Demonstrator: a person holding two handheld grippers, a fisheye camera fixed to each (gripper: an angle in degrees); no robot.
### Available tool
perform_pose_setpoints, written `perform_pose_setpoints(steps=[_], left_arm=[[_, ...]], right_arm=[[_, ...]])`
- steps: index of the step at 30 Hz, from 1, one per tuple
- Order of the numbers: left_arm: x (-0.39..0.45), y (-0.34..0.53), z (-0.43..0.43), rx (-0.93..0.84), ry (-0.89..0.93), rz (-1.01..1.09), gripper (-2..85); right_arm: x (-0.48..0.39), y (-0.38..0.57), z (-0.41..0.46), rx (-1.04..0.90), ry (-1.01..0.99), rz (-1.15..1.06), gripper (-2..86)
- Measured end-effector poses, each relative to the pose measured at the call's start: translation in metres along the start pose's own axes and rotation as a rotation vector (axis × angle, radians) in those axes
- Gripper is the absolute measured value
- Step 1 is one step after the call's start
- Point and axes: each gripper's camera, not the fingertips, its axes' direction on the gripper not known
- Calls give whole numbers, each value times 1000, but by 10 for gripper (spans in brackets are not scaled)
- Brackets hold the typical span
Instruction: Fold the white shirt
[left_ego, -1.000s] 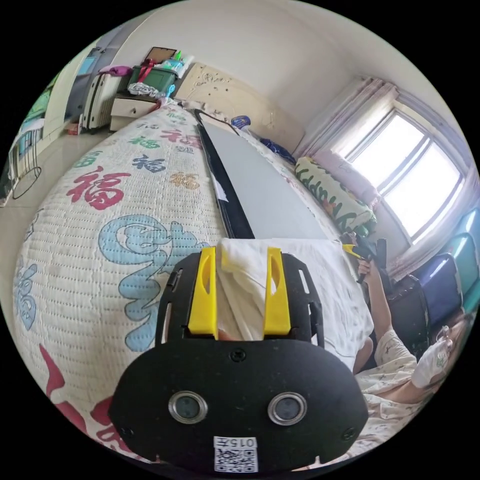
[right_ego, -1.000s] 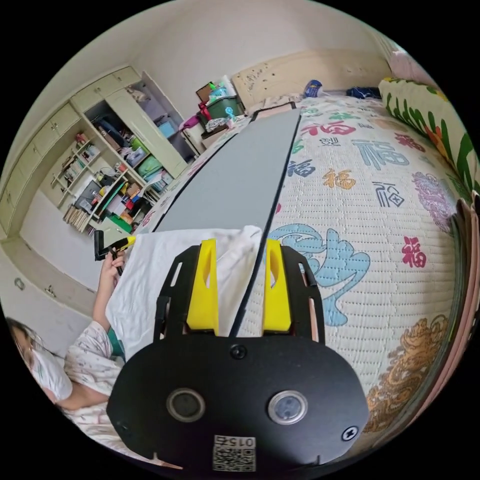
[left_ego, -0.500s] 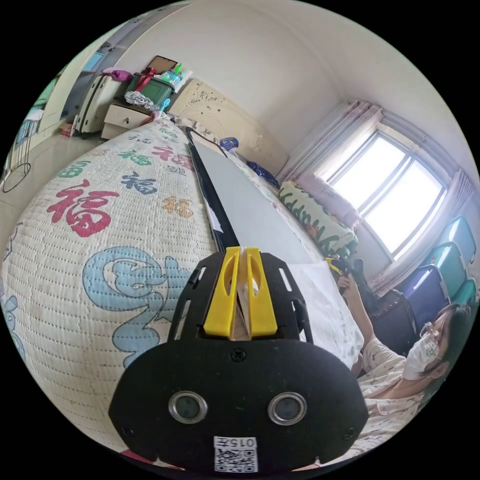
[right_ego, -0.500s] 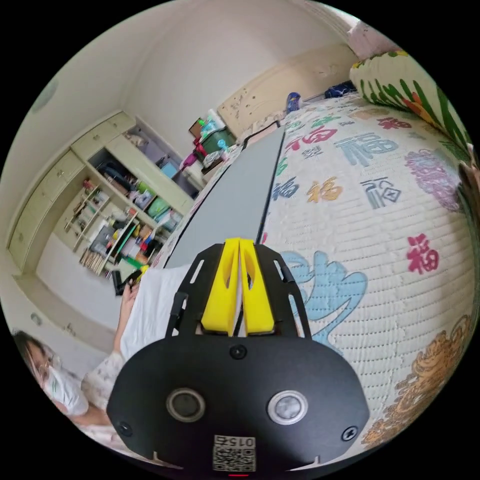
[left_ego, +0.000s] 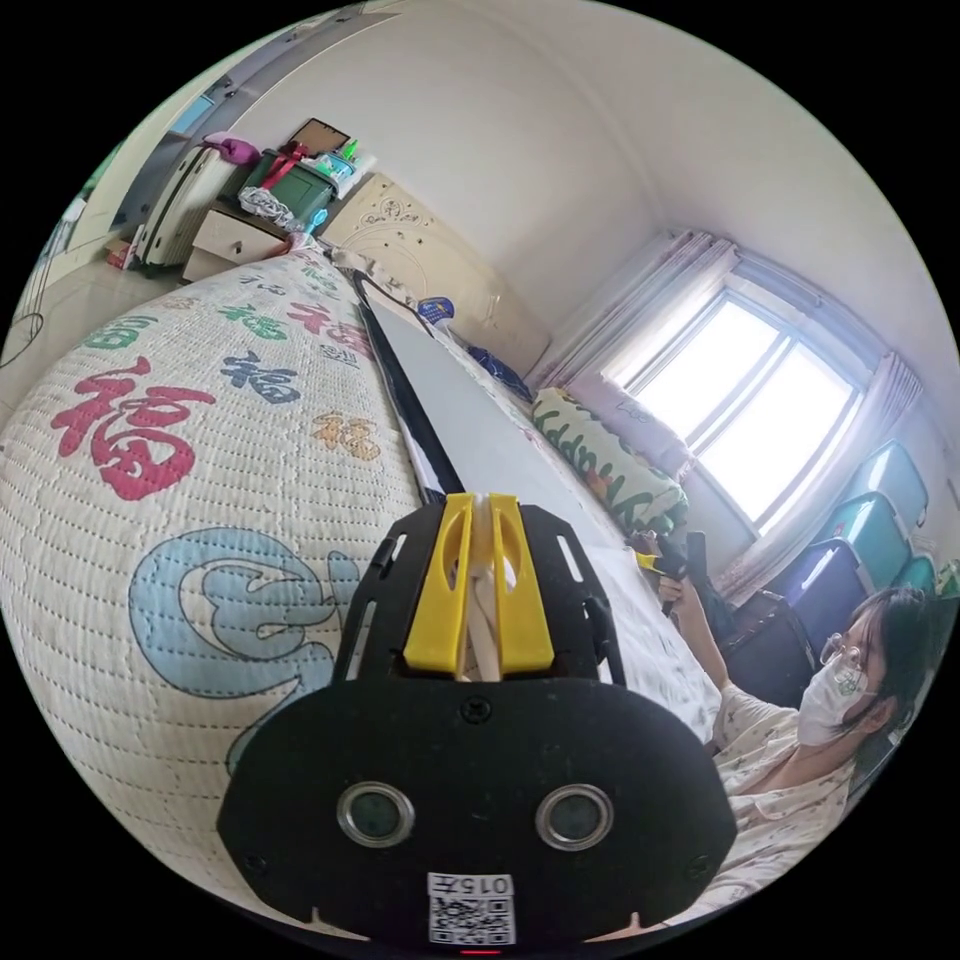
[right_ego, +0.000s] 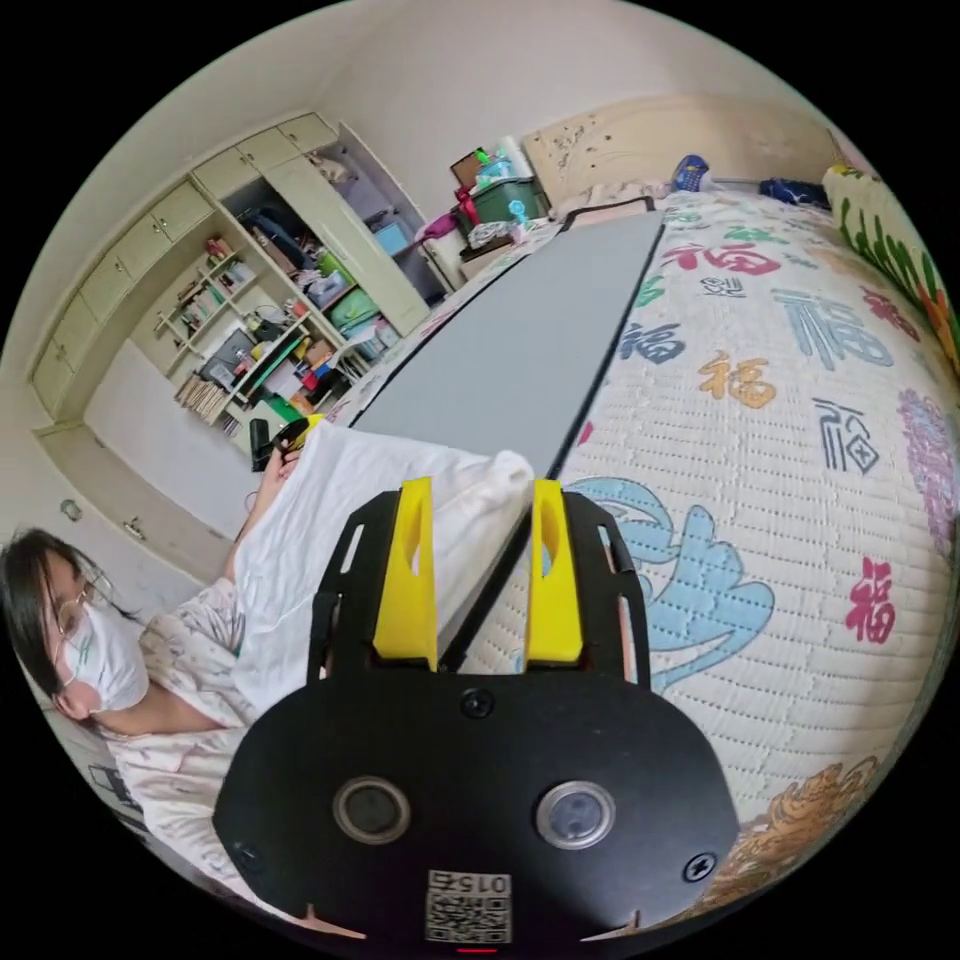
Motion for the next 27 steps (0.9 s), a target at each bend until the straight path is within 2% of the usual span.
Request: perform_pose_setpoints(steps=[2,6,10,15,19,22,24,27], left_arm=[[3,-1,2,0,-1,-1,9],[12,-3,8,-5,-26,6,9],[37,-11,20,-31,-135,57,8],[60,-33,52,-103,-200,123,10],[50,-24,99,-135,-291,150,12],[40,-16,98,-94,-230,151,15],[40,-12,106,-96,-253,159,20],[39,-8,125,-139,-310,171,33]], right_arm=[[-12,11,13,31,69,-75,72],[-14,21,42,8,141,-98,41],[-10,34,58,84,220,-90,16],[-4,19,92,108,442,-70,19],[2,9,145,0,552,-47,38],[-28,44,152,10,653,-152,23],[-59,75,151,36,650,-254,37],[-123,121,158,71,531,-396,66]])
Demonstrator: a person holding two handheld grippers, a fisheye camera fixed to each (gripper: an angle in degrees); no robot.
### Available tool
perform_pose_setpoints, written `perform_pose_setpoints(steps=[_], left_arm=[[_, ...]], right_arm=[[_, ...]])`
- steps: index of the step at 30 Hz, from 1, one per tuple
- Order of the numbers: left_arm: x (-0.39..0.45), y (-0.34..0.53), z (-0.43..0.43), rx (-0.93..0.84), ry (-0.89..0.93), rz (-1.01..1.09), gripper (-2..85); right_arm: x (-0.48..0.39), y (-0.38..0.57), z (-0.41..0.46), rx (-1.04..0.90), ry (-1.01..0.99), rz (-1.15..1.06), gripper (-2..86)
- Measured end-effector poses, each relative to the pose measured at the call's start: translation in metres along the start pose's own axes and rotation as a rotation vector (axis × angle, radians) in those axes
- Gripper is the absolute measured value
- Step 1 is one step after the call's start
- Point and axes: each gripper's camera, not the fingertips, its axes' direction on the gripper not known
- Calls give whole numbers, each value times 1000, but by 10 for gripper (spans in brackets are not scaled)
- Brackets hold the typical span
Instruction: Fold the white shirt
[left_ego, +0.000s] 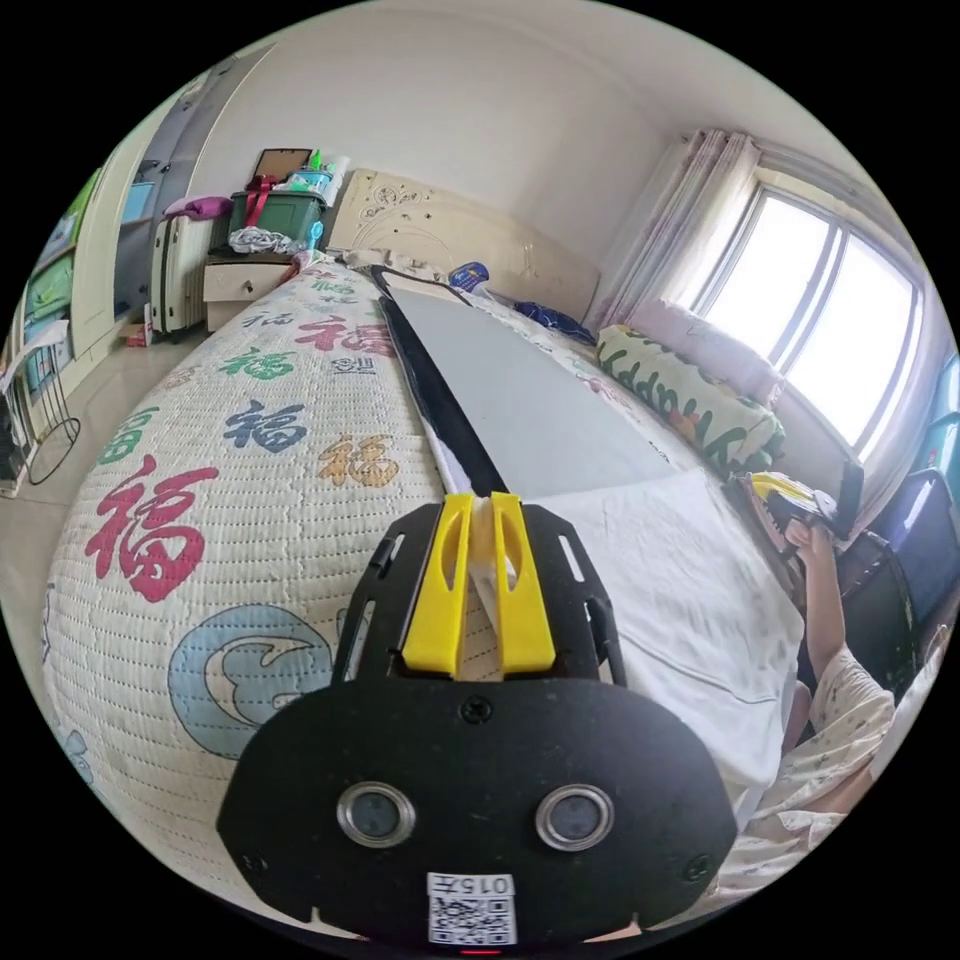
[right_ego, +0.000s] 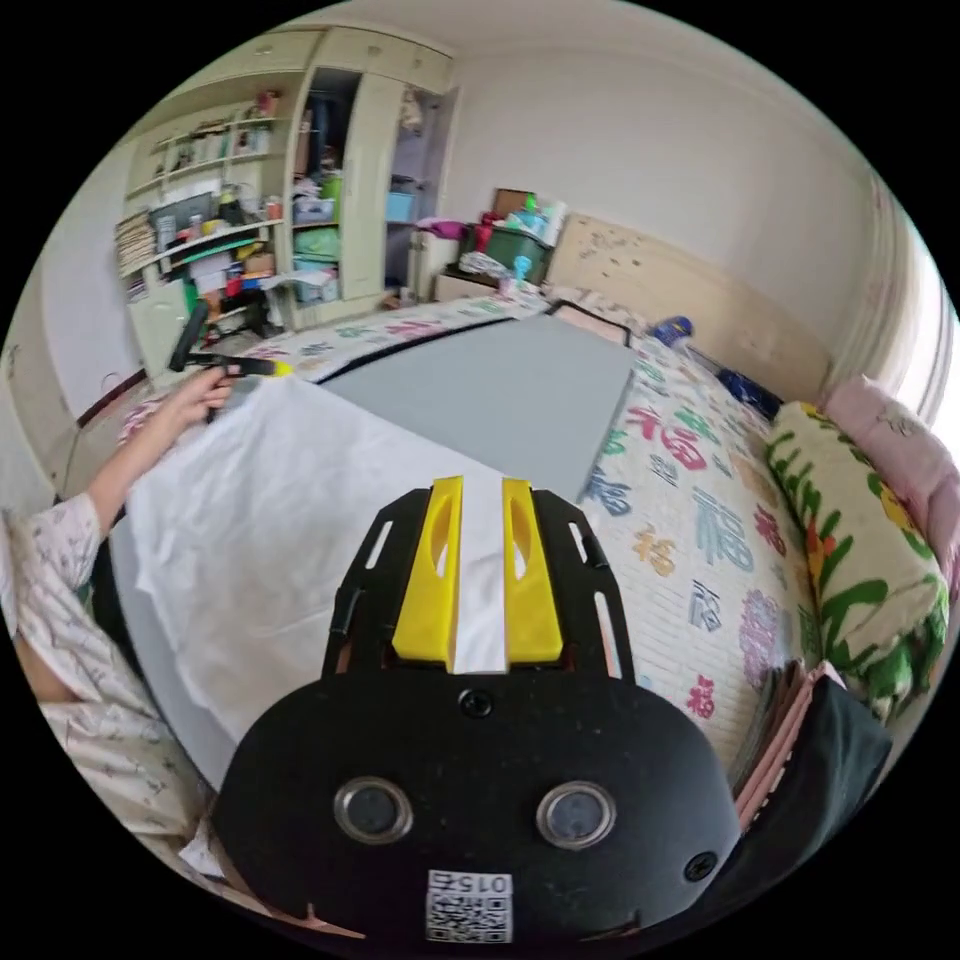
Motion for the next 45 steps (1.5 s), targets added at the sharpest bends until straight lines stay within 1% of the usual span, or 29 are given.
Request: perform_pose_setpoints(steps=[2,3,5,6,8,12,15,17,19,20,21,23,25,26,30,33,36,38,39,40,41,42,44,45], left_arm=[[-1,6,8,-19,-26,2,46],[-2,8,10,-20,-26,1,48],[-10,18,15,-19,-5,-16,53],[-14,21,17,-23,3,-23,53],[-28,31,24,-35,38,-45,53],[-42,42,41,-45,57,-49,46],[-50,51,60,-63,40,-40,30],[-55,60,73,-60,18,-24,22],[-57,67,81,-57,-15,5,18],[-54,72,87,-55,-58,36,16],[-52,74,90,-55,-87,55,15],[-44,83,110,-78,-240,147,16],[-46,90,134,-131,-297,183,17],[-50,95,146,-156,-316,197,19],[-68,117,162,-159,-333,247,28],[-89,139,156,-142,-323,237,45],[-93,156,137,-100,-316,225,68],[-64,180,113,-59,-279,332,79],[-54,191,107,-51,-267,370,80],[-34,217,98,-46,-213,466,79],[-16,248,90,-56,-102,579,78],[-7,264,87,-67,-28,639,76],[15,327,80,-113,262,841,67],[18,340,80,-123,308,875,67]], right_arm=[[-69,11,-11,36,-166,-141,73],[-88,13,-11,39,-201,-180,73],[-162,26,-10,51,-330,-330,75],[-180,30,-10,52,-355,-365,75],[-243,44,-4,33,-438,-500,81],[-314,64,15,-18,-503,-631,96],[-356,80,39,-111,-520,-708,100],[-373,91,54,-147,-498,-714,57],[-375,98,60,-147,-454,-690,16],[-373,102,61,-156,-470,-683,4],[-371,104,61,-166,-495,-680,2],[-369,115,58,-214,-581,-699,-2],[-374,127,61,-229,-557,-731,3],[-373,133,65,-226,-560,-705,14],[-345,138,45,-192,-587,-632,58],[-292,156,1,-105,-604,-546,73],[-236,194,-36,-40,-490,-473,82],[-198,227,-51,-24,-375,-435,83],[-191,235,-53,-29,-350,-432,85],[-179,250,-56,-41,-317,-427,87],[-169,265,-60,-46,-322,-422,90],[-165,272,-63,-45,-335,-423,91],[-157,297,-72,-29,-383,-450,90],[-157,302,-73,-25,-384,-461,89]])
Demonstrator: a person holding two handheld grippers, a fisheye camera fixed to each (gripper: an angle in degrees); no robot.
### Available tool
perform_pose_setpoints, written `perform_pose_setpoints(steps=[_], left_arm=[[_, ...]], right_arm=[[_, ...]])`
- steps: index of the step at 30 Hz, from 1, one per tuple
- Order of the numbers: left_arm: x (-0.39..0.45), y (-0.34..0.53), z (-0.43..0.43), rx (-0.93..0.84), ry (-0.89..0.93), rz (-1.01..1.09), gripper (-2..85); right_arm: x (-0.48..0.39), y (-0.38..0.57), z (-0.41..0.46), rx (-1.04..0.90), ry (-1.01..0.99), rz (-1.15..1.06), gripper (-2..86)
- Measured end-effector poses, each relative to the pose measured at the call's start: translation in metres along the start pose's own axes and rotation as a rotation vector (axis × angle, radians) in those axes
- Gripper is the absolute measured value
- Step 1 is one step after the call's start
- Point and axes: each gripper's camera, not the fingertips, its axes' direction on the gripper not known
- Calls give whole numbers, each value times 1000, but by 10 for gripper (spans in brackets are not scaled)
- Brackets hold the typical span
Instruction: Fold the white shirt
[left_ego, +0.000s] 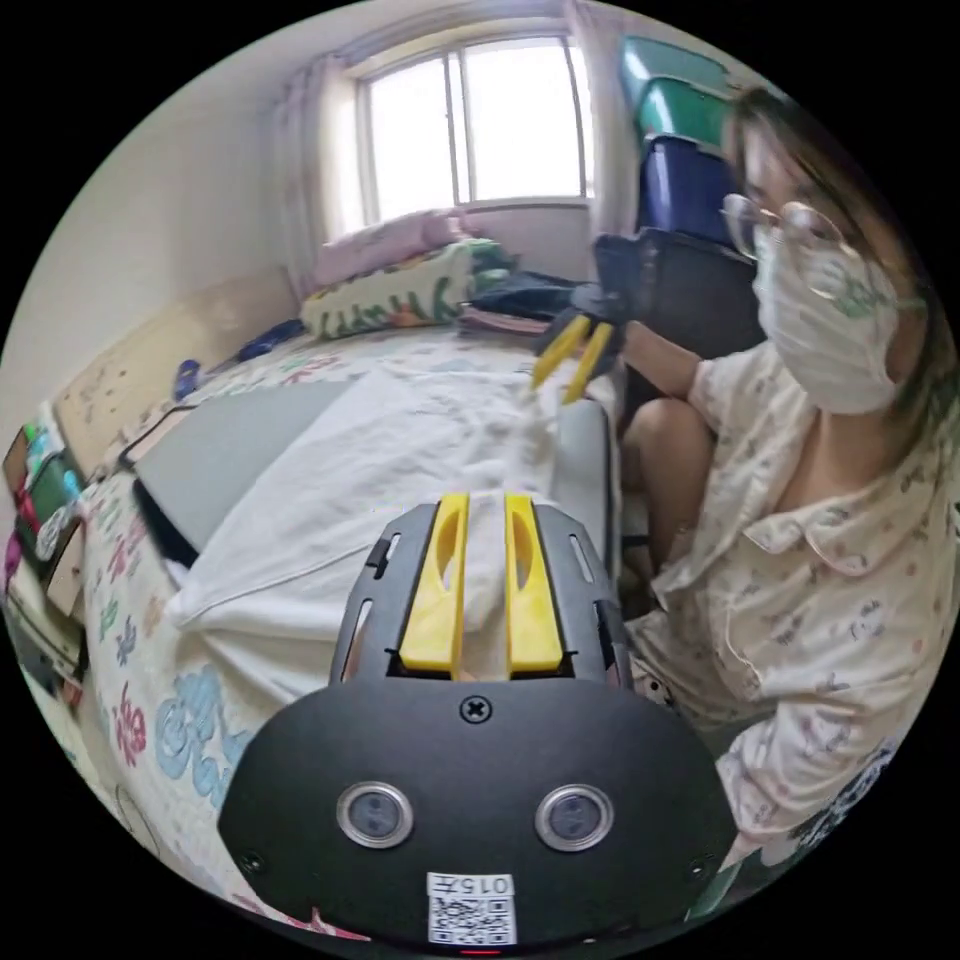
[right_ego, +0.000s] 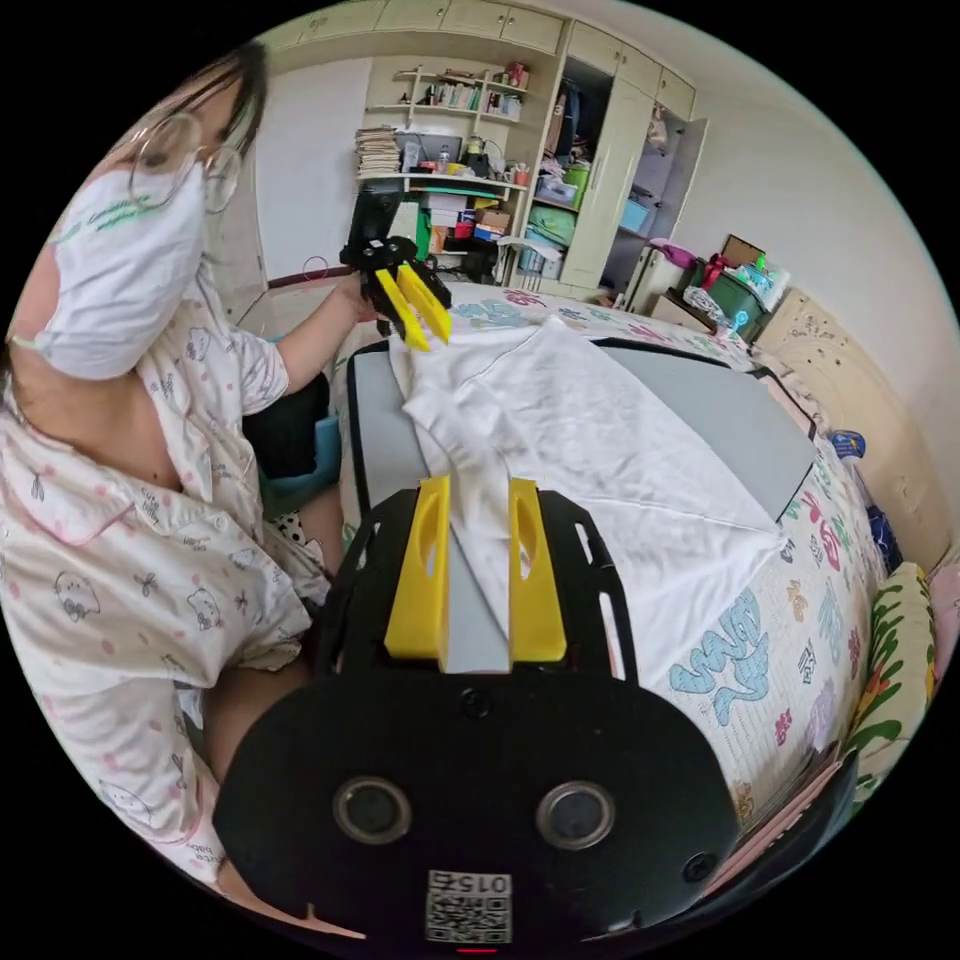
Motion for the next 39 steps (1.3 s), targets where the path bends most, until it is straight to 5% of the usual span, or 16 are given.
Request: perform_pose_setpoints(steps=[9,14,20,25,39], left_arm=[[-9,75,54,-184,55,-16,77],[-11,111,62,-233,-57,11,44],[-20,150,61,-222,-88,14,20],[-30,176,56,-200,-93,7,18],[-71,232,69,-254,-34,-4,43]], right_arm=[[-2,19,12,-81,62,-28,42],[1,23,-9,-63,72,-29,26],[7,23,-35,-6,97,-10,82],[15,14,-30,-61,169,19,16],[62,7,-90,-11,-5,108,34]])
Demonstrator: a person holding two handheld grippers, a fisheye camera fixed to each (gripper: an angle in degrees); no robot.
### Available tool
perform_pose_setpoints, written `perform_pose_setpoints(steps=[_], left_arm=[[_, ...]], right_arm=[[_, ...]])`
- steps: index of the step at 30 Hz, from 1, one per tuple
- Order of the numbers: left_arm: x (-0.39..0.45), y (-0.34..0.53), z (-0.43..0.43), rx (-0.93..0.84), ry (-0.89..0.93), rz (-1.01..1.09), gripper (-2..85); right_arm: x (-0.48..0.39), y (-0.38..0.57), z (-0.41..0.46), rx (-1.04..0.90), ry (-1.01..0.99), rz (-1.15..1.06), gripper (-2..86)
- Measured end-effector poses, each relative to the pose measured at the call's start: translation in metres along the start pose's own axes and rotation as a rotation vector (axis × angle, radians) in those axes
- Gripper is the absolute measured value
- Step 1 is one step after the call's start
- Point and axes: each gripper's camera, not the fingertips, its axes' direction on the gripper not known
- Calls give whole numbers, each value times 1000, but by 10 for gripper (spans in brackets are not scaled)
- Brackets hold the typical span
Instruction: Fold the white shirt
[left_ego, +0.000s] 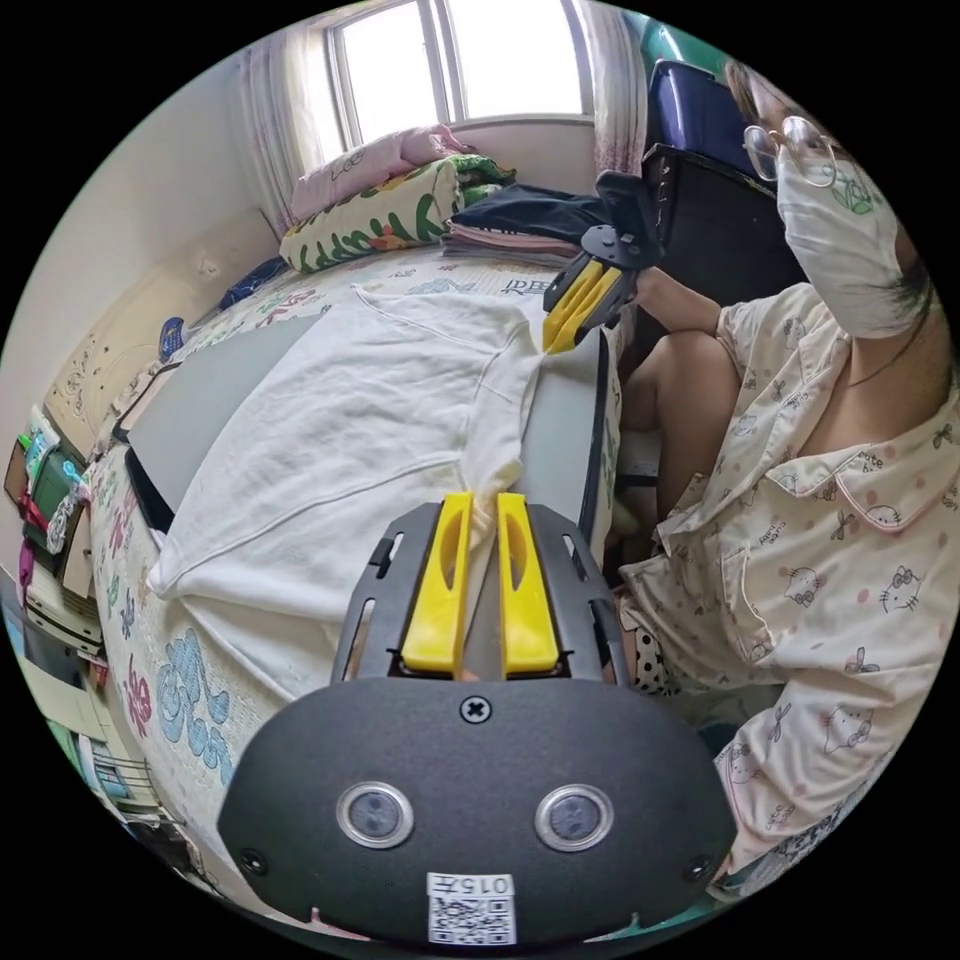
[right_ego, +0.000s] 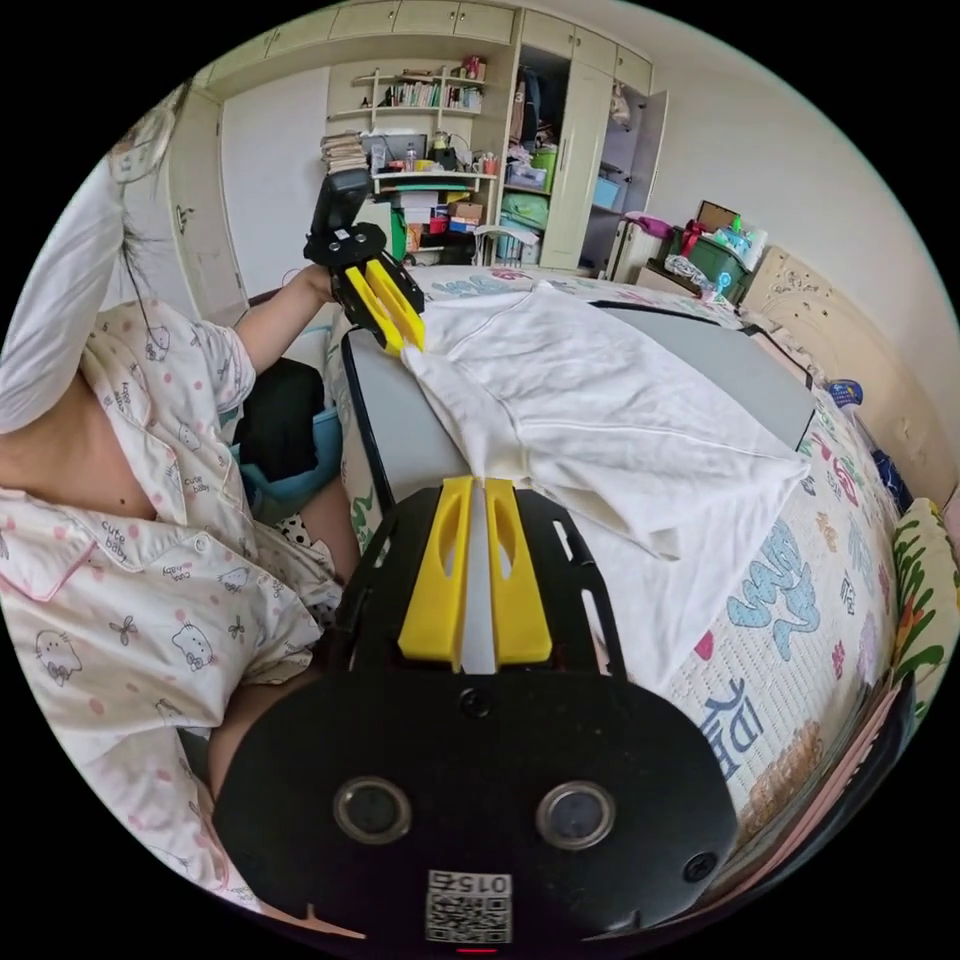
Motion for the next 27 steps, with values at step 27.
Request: perform_pose_setpoints(steps=[27], left_arm=[[-220,-354,191,57,-52,-341,93]], right_arm=[[86,78,-102,120,388,350,20]])
